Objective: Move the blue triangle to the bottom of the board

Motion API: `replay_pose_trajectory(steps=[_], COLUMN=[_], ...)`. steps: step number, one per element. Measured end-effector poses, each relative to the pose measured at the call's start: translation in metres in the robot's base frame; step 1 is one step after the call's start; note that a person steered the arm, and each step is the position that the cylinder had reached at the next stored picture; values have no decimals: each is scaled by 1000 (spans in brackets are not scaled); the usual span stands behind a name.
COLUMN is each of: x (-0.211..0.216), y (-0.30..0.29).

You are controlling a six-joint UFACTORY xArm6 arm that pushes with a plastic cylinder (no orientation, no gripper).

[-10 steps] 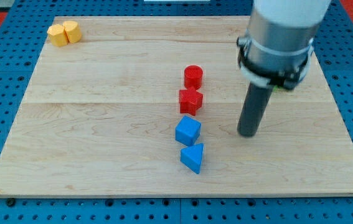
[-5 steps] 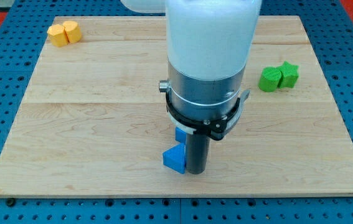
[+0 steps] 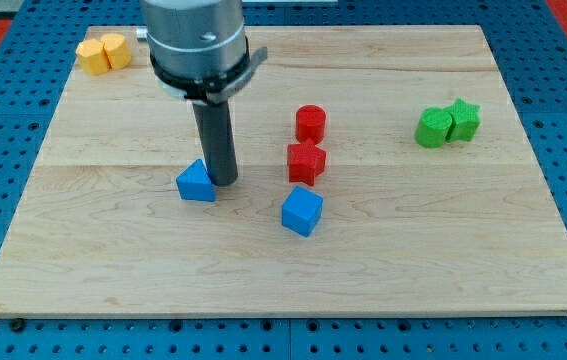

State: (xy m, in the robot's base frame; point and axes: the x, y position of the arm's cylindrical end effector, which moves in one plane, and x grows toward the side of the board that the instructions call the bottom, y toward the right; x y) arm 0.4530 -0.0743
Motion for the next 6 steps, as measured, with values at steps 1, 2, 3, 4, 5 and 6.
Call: replay_pose_trajectory(steps=[1, 2, 3, 4, 5, 6], x=[-4, 41, 76, 98, 113, 118], y=[-26, -30, -30, -41, -33, 4])
